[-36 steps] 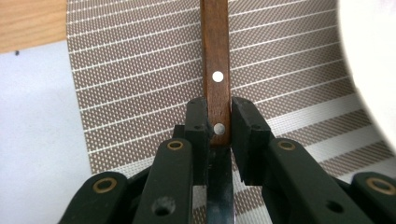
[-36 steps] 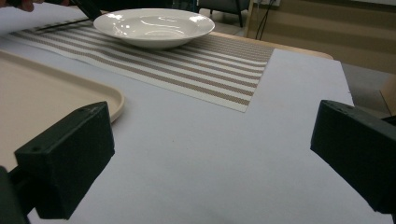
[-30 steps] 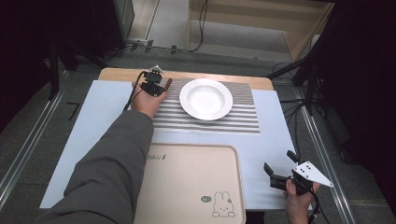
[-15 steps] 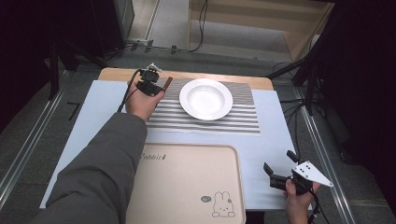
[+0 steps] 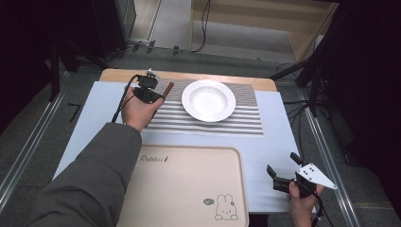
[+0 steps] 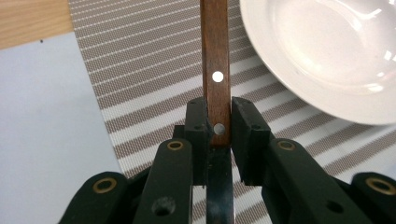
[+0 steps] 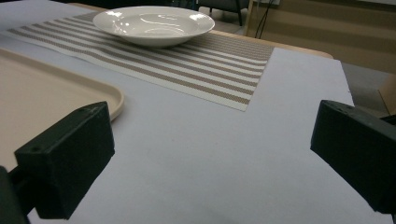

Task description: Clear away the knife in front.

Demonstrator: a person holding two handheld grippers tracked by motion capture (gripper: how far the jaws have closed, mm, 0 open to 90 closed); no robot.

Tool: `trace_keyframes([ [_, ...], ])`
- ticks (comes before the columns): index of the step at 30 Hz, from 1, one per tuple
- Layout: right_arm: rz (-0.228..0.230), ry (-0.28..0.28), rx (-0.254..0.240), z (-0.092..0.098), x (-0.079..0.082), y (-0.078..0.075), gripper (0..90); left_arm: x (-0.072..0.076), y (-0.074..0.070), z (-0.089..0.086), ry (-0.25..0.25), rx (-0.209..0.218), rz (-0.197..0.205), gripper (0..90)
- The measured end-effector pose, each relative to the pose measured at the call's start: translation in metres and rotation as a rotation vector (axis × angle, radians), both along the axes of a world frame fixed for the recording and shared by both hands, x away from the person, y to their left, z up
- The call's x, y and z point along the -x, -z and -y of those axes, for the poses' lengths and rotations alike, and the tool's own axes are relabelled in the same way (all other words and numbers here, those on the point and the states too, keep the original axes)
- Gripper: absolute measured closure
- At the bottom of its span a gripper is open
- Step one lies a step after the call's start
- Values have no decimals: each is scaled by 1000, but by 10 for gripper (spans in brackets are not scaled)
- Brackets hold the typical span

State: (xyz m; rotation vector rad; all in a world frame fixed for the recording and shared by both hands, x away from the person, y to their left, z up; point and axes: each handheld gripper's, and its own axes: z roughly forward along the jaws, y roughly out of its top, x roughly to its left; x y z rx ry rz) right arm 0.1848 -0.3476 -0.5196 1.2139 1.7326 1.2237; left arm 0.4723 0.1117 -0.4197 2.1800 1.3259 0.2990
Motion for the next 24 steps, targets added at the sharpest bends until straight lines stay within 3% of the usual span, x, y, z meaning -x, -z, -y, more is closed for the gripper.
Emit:
trace_keyframes([
  [9,1,-2,4,0,0,0,0,26,-8,-7,24,20,28,773],
  [19,0,-3,9,-1,0,0,0,57,-10,-14,68,4,43,773],
  [24,-1,-3,9,-1,0,0,0,69,-10,-20,70,26,44,773],
])
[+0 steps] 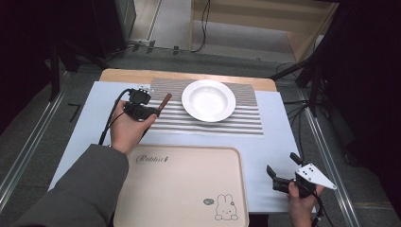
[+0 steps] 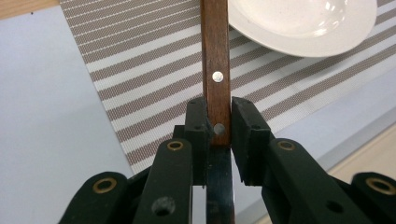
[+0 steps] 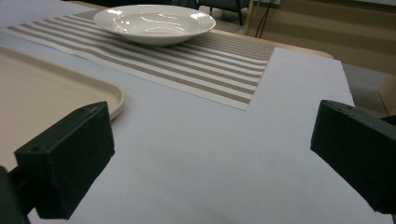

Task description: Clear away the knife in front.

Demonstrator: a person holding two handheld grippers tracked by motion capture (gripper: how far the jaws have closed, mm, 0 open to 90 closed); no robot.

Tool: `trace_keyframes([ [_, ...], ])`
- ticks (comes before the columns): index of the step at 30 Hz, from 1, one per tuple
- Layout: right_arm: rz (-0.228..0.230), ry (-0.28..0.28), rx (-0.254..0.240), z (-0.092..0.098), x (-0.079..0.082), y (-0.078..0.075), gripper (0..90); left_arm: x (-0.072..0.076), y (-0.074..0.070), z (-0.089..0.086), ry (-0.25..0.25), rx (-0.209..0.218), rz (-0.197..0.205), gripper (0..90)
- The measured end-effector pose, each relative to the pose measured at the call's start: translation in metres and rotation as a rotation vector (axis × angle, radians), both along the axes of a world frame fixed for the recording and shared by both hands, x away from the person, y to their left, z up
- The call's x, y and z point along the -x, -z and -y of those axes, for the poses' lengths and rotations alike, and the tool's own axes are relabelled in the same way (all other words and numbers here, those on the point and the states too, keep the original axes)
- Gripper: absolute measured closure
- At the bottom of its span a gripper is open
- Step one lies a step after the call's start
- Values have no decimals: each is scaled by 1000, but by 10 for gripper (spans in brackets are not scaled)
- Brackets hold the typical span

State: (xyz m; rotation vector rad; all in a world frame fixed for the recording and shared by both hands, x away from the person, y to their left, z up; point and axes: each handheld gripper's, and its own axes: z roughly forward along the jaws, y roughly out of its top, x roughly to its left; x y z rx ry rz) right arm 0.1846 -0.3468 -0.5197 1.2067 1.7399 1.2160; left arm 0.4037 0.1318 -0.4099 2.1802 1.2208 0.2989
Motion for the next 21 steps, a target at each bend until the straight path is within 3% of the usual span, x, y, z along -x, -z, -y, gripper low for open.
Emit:
trace_keyframes([
  [9,0,0,1,0,0,0,0,26,-1,-11,9,32,12,773],
  [21,-1,-1,3,0,0,0,0,57,7,-20,21,42,17,773],
])
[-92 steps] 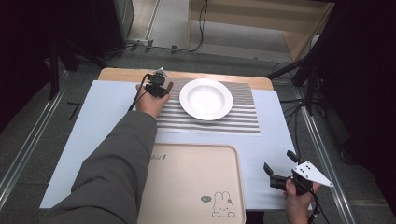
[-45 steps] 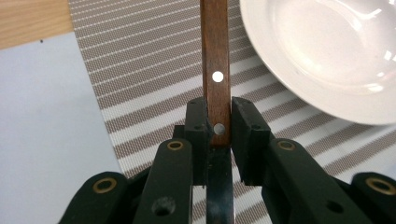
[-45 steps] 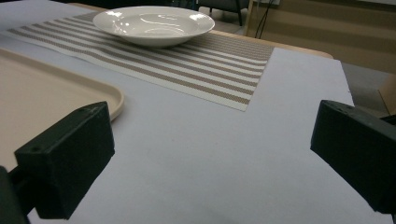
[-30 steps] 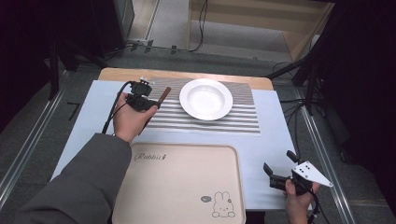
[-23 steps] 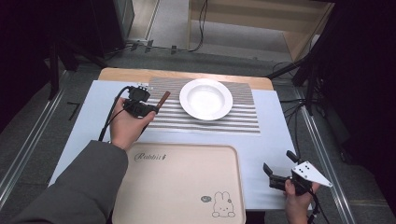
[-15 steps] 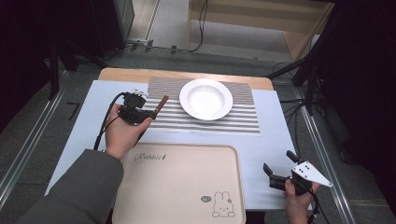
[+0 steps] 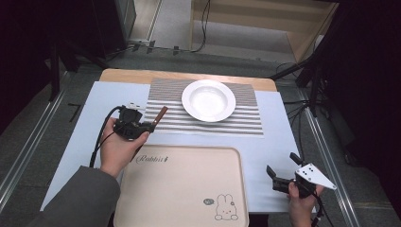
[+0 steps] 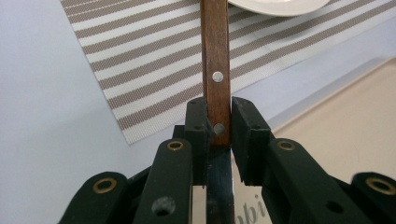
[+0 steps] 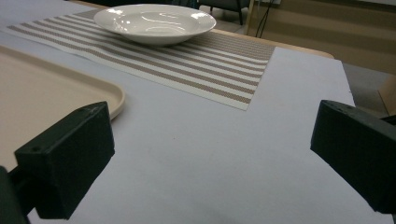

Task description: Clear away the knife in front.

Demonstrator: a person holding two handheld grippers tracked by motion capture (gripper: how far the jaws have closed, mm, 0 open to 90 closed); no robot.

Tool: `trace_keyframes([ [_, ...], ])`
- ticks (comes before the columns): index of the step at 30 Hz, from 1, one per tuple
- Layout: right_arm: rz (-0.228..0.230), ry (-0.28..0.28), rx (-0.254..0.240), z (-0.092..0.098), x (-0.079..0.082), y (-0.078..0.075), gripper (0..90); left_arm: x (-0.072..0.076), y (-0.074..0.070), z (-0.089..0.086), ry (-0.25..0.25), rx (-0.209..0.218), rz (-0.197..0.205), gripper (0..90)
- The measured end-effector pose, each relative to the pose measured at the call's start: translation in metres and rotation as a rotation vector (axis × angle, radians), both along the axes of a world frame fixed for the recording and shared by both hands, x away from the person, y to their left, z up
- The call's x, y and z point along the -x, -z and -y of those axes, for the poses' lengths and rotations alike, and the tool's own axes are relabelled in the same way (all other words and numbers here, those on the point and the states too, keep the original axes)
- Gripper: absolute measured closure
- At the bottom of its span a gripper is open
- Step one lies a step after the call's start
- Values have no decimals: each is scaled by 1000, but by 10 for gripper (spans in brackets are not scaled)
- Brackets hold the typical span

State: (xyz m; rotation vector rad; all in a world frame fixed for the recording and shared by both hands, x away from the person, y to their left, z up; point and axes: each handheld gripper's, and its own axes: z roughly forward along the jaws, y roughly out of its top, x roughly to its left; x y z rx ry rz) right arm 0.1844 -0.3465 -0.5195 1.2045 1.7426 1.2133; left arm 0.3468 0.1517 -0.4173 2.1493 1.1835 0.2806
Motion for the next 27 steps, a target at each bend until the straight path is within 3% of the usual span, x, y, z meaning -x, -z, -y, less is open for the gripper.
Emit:
trace_keyframes([
  [12,-1,1,4,0,0,0,0,28,6,-6,12,11,-4,773],
  [27,-4,3,7,-1,0,0,0,60,22,-20,-8,58,-30,773],
])
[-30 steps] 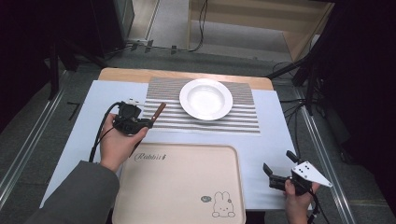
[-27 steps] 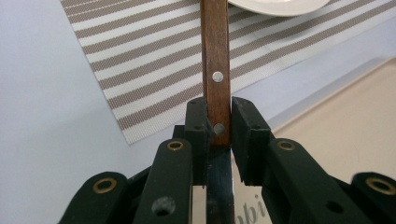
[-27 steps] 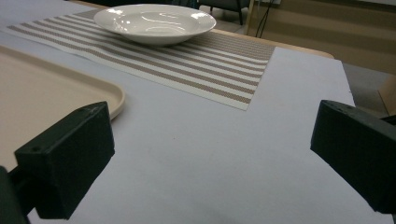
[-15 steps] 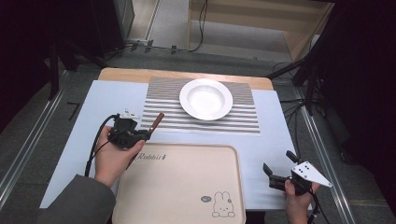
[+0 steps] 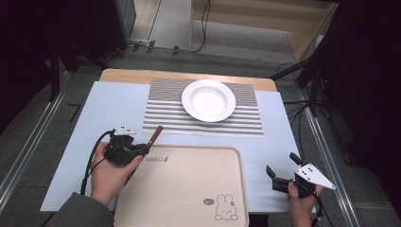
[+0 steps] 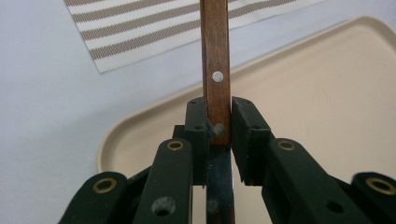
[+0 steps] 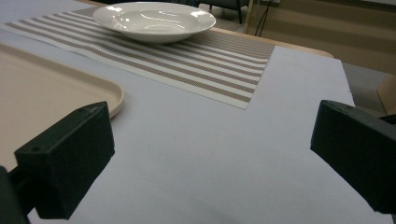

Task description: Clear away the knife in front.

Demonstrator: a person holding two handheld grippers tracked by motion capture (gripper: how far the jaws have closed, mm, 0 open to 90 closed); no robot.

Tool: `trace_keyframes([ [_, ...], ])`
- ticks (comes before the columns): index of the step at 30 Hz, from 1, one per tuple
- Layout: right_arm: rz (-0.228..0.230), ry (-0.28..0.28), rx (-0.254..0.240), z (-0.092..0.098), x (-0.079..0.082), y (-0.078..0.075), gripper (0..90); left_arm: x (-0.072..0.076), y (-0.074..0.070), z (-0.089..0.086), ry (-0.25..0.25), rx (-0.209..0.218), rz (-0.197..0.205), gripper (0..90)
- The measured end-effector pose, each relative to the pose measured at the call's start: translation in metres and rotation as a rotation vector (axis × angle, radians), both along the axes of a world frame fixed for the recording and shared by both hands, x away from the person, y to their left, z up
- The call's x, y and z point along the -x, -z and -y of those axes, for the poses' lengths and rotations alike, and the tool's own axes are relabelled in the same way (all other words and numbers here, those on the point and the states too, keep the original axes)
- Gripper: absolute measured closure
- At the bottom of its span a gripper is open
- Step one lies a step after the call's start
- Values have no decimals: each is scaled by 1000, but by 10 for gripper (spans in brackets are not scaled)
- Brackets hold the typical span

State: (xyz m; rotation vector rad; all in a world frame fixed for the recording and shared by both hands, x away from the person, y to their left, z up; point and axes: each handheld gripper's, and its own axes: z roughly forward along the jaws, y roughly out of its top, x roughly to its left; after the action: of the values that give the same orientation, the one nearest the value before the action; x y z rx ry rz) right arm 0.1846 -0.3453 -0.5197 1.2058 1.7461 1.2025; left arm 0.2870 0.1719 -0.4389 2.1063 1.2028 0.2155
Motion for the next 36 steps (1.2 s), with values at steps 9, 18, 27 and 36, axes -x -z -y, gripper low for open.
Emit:
trace_keyframes([
  [9,-1,-2,2,0,0,0,0,16,12,-5,-16,10,-15,773],
  [18,-1,-2,3,0,0,0,0,34,23,-9,-38,21,-17,773],
  [27,-1,-4,5,-1,0,0,0,48,35,-15,-57,35,-39,773],
  [36,1,-5,13,-1,0,0,0,57,44,-21,-75,24,-50,772],
])
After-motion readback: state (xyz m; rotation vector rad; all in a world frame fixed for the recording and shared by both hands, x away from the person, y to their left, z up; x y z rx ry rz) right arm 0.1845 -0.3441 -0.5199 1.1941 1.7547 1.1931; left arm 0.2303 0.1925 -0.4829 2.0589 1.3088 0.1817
